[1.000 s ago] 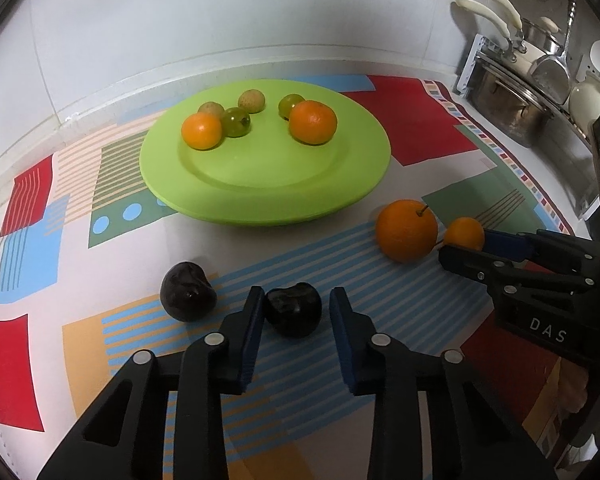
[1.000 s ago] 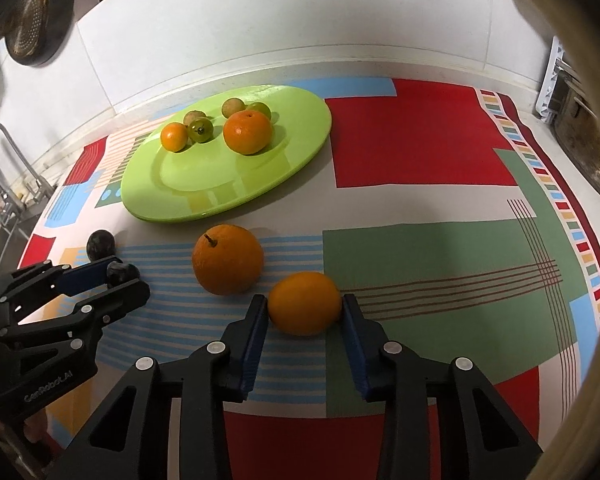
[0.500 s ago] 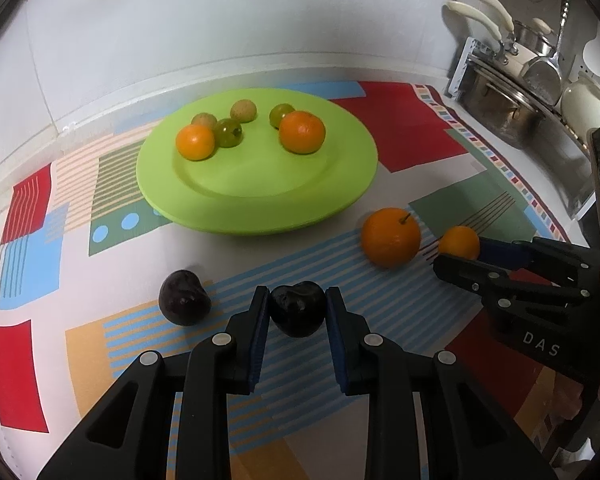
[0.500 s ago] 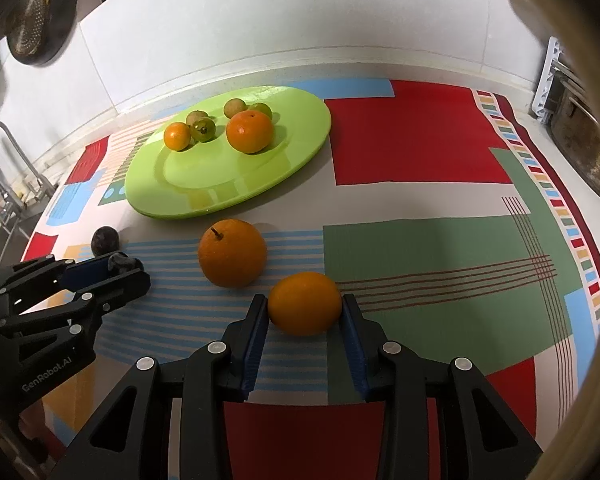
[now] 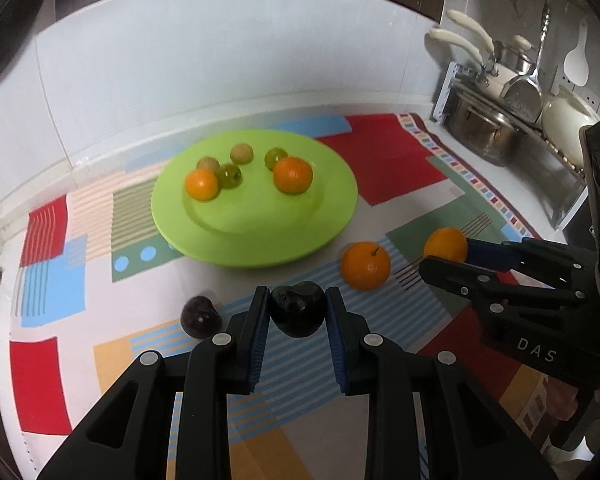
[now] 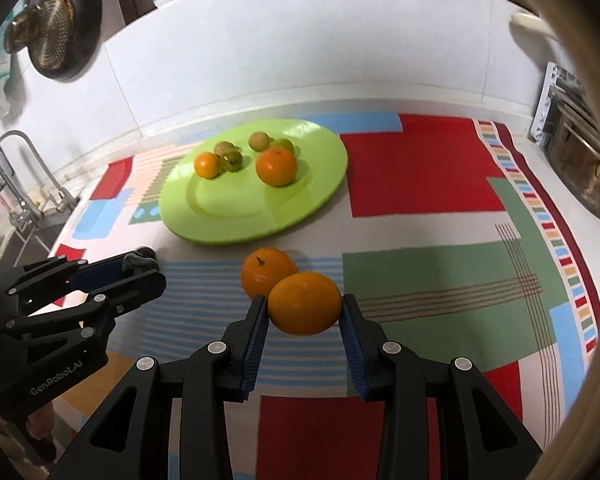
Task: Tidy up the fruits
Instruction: 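Carry the plum and orange over the light-green plate with both grippers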
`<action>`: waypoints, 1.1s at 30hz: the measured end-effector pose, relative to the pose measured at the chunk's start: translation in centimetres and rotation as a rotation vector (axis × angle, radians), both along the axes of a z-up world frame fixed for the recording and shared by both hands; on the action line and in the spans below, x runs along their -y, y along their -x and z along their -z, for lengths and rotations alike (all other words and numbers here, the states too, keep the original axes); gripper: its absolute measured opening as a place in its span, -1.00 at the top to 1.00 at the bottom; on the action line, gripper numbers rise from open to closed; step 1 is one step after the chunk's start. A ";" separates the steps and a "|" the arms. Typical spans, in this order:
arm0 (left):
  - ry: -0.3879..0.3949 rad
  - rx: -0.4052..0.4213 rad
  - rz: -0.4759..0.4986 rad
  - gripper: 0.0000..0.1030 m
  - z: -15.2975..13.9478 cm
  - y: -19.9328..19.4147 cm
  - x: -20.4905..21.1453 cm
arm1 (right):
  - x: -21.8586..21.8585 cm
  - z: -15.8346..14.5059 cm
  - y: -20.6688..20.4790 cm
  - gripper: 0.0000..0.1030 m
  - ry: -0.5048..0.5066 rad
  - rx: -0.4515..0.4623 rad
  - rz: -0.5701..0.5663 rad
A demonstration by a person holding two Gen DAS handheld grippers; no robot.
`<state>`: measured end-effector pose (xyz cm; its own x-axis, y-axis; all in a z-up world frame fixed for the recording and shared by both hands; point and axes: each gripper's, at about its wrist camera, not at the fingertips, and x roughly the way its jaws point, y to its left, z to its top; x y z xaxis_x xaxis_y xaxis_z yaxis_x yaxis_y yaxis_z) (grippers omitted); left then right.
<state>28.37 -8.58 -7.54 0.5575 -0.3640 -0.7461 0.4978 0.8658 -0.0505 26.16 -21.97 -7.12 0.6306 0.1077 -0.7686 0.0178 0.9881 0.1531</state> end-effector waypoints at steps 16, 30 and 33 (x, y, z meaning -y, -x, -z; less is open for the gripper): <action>0.025 0.125 0.000 0.45 -5.0 -2.6 -0.7 | -1.1 -5.3 -2.5 0.28 -0.014 0.134 -0.034; 0.031 0.168 0.004 0.45 -7.2 -8.2 -0.4 | -1.2 -7.6 -8.4 0.28 -0.013 0.182 -0.072; 0.026 0.157 0.001 0.45 -6.9 -9.6 -0.2 | -1.1 -7.6 -9.9 0.28 -0.004 0.179 -0.079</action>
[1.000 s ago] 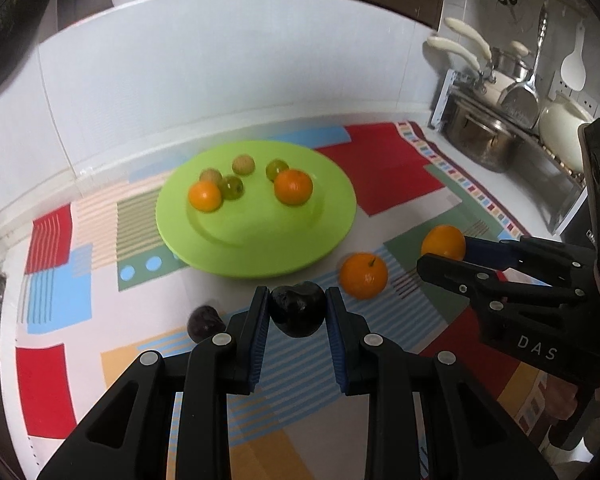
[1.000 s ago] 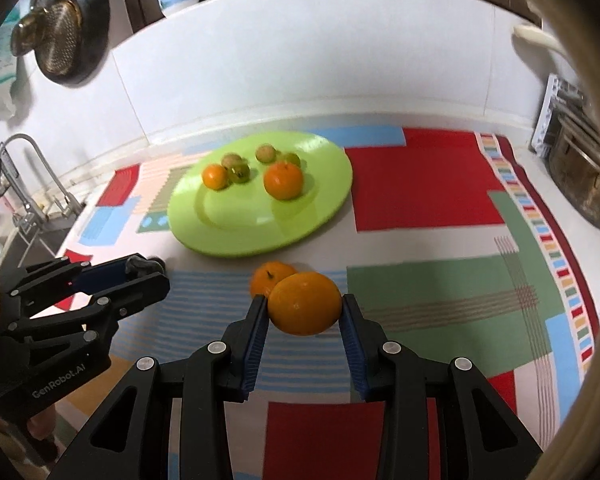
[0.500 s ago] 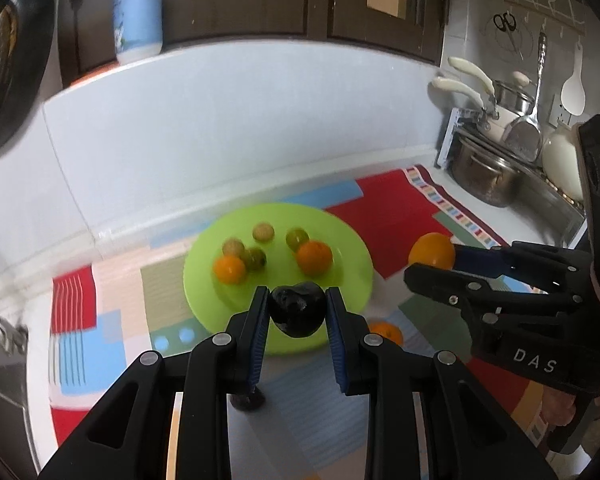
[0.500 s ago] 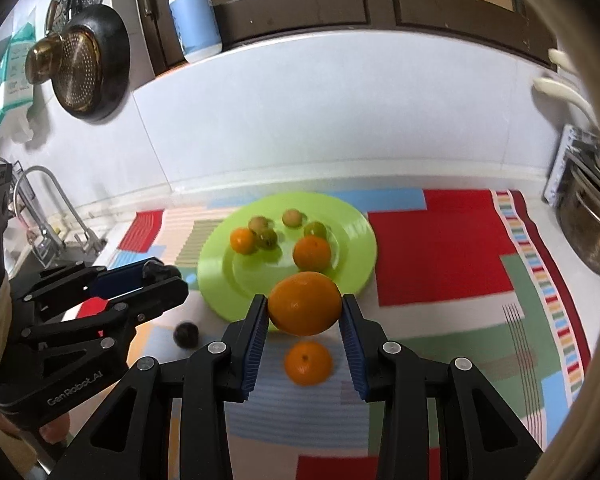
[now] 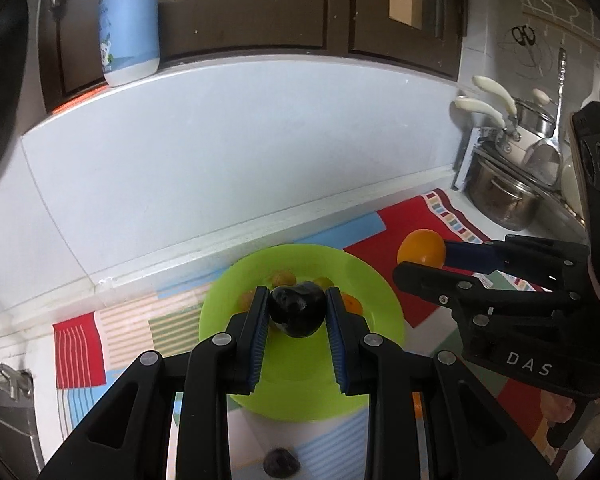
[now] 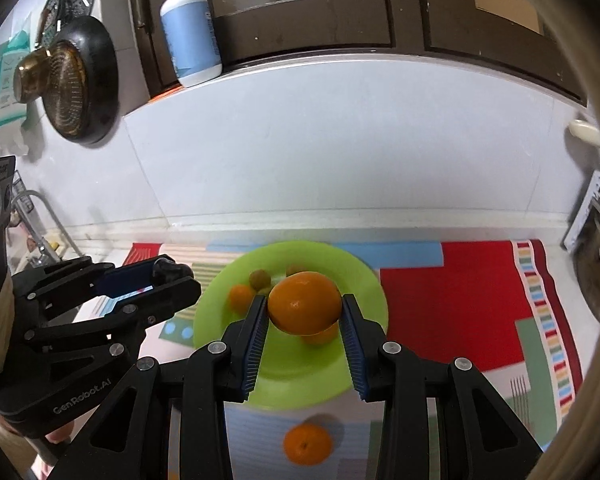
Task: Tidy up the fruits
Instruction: 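Carry the plum and orange over the light-green plate with both grippers, then lower the plum and orange onto the plate and open both grippers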
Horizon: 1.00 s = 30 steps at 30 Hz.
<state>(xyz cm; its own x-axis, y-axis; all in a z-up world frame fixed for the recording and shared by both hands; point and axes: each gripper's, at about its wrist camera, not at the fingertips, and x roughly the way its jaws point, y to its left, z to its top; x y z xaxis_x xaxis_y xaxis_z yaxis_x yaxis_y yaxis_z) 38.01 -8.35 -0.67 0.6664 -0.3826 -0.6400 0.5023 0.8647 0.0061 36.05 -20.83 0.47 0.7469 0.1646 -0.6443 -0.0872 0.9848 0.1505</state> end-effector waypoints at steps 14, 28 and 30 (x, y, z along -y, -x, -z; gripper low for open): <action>-0.014 -0.047 0.008 0.45 2.8 -6.1 1.1 | 0.3 3.0 -7.0 0.28 0.025 -0.067 -0.029; -0.017 -0.113 0.012 0.45 6.0 -10.1 1.8 | 1.2 7.1 -11.6 0.28 0.036 -0.135 -0.050; -0.015 -0.112 0.018 0.45 6.1 -10.1 1.7 | 1.3 7.3 -11.7 0.28 0.033 -0.140 -0.050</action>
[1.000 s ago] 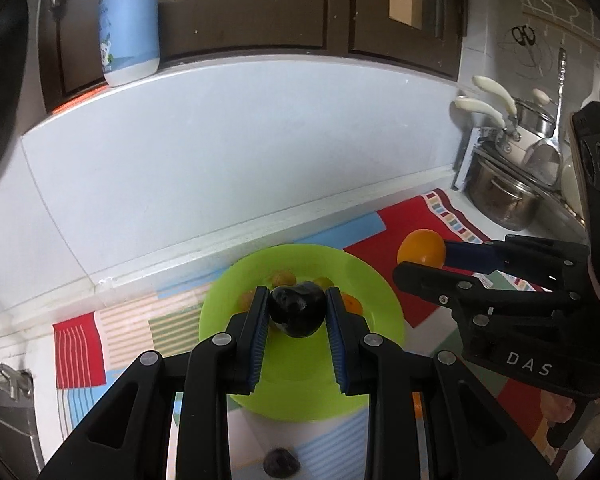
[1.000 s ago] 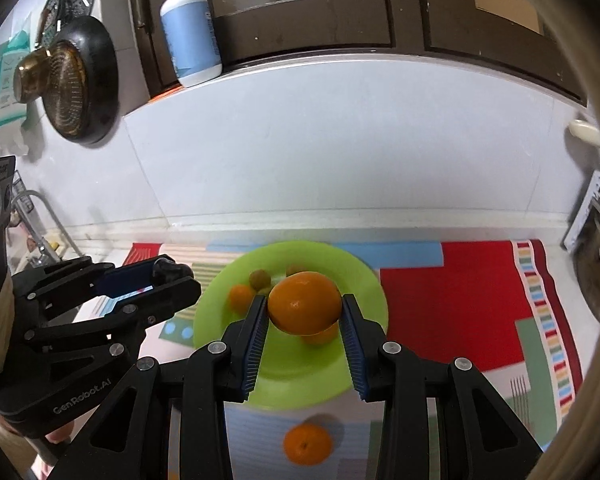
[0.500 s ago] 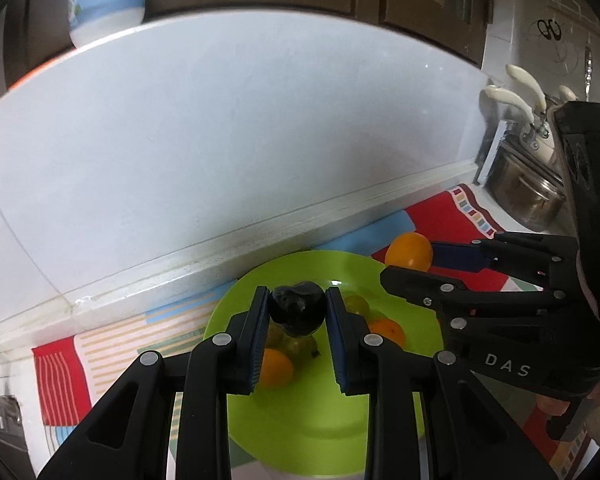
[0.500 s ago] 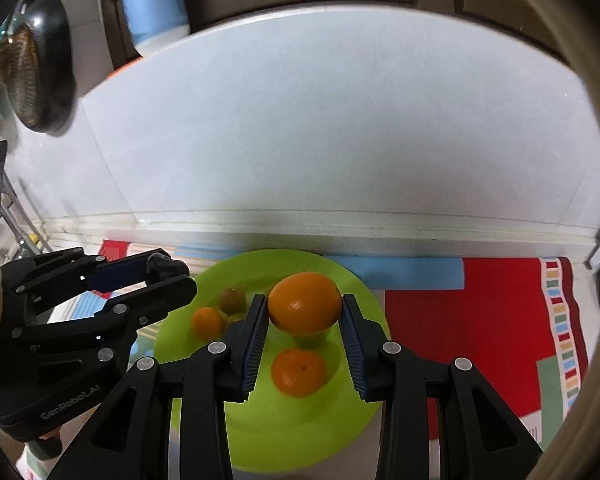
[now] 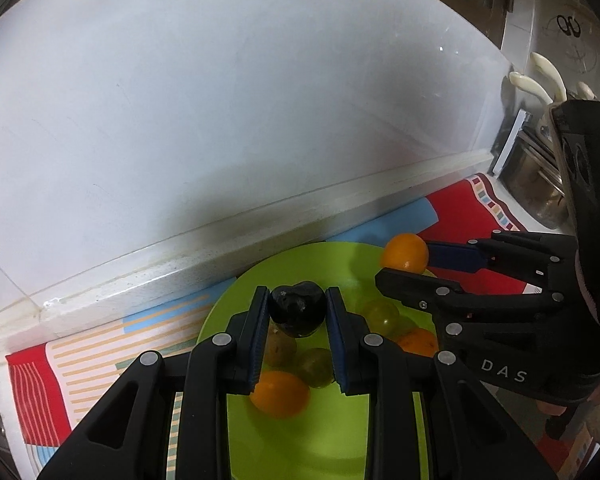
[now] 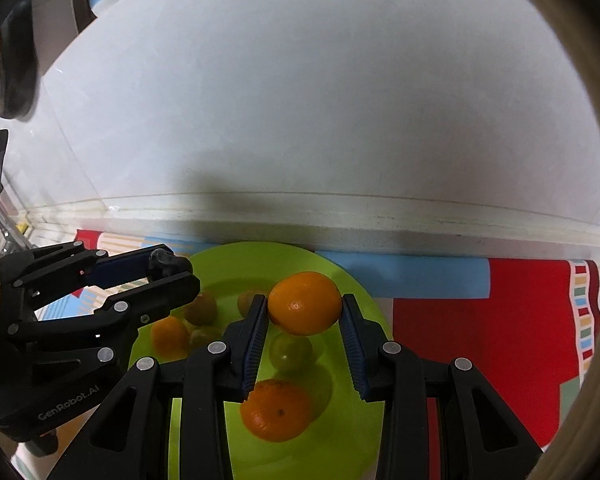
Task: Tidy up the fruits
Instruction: 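Lower the plum and orange onto the plate and open both grippers, then withdraw both open grippers from the plate toward the last plum and orange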
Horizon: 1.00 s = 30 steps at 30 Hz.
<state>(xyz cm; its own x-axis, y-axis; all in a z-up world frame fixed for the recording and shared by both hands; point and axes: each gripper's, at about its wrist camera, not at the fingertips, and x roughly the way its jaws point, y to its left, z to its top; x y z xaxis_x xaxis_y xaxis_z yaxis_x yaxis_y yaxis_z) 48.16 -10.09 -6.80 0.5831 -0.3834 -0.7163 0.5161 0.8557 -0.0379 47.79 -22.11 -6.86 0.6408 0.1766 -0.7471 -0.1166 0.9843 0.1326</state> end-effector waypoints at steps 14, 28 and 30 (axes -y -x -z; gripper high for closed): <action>-0.005 0.041 -0.038 0.38 -1.4 1.8 -1.3 | 0.0 -1.4 2.6 0.03 0.007 0.037 0.019; 0.047 0.111 -0.081 0.22 -6.2 7.7 -3.5 | -1.6 -6.7 9.5 0.03 0.014 0.154 0.038; 0.048 0.128 -0.082 0.17 -6.8 8.8 -3.9 | -1.6 -7.3 10.1 0.03 0.016 0.165 0.043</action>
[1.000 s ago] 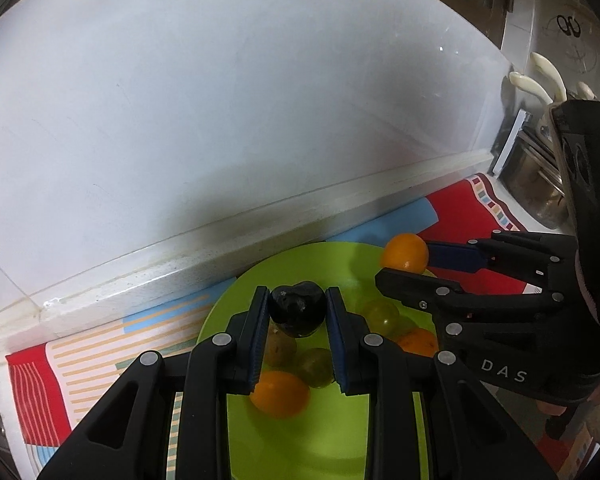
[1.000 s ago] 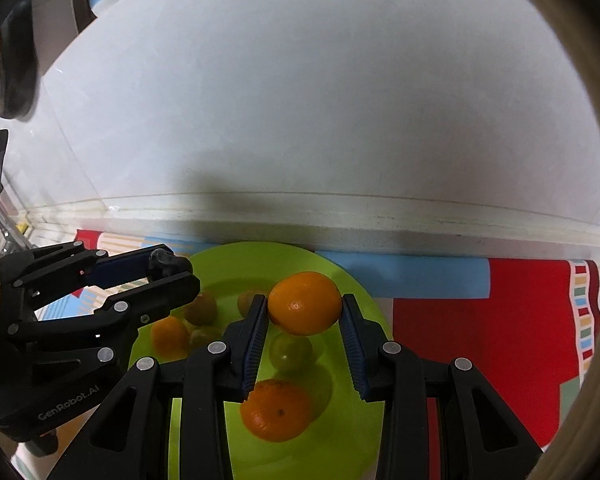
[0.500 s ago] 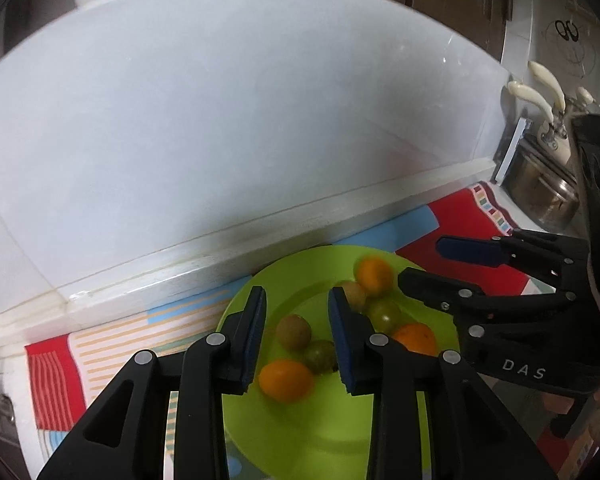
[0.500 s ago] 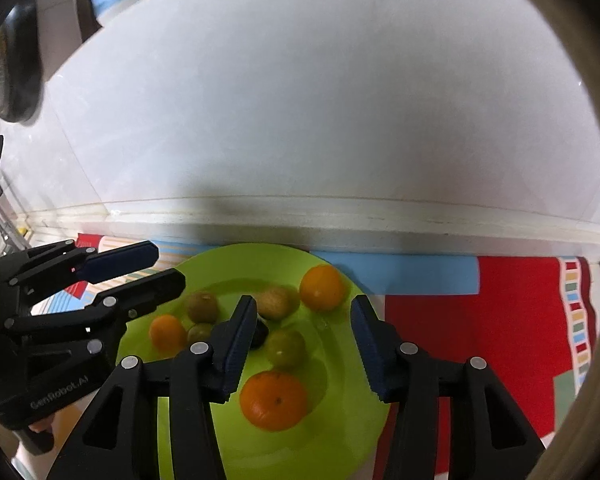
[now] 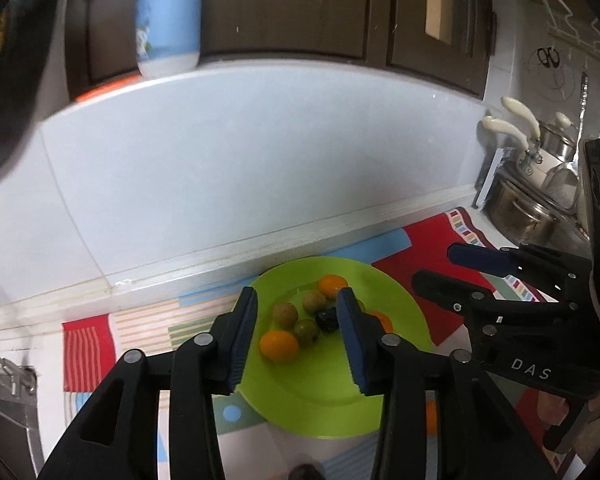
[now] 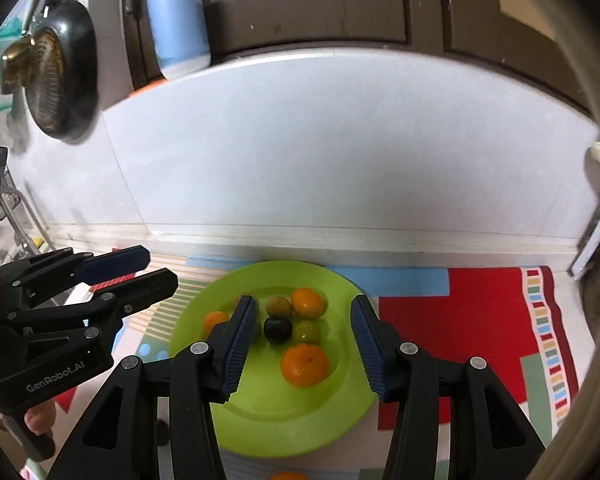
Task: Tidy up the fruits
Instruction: 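Withdraw both open grippers from the plate toward the last plum and orange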
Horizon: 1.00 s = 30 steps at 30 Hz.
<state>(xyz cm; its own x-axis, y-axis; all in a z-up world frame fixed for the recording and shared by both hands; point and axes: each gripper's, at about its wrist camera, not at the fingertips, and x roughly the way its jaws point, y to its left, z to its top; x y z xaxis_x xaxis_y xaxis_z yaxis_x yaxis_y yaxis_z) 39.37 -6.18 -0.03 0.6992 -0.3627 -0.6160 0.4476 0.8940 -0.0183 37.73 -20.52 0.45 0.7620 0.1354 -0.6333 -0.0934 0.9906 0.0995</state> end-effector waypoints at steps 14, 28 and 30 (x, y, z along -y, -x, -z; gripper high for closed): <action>0.012 0.046 -0.051 -0.10 -1.9 7.5 -2.9 | -1.5 -3.1 7.5 -0.15 -0.029 0.038 0.045; 0.004 0.125 -0.147 -0.67 -1.9 13.9 -5.3 | -2.2 -2.7 12.5 -0.41 0.000 0.060 0.108; -0.009 0.147 -0.161 -0.71 -1.7 14.6 -5.5 | -2.2 -2.4 12.9 -0.41 -0.001 0.062 0.116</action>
<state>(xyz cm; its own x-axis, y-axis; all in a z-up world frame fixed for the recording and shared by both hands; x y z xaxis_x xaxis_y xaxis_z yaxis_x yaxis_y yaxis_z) 24.81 -0.71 1.67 0.8302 -0.2340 -0.5059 0.2964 0.9540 0.0453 24.87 -18.35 2.80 0.8101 0.0451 -0.5845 0.0156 0.9950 0.0984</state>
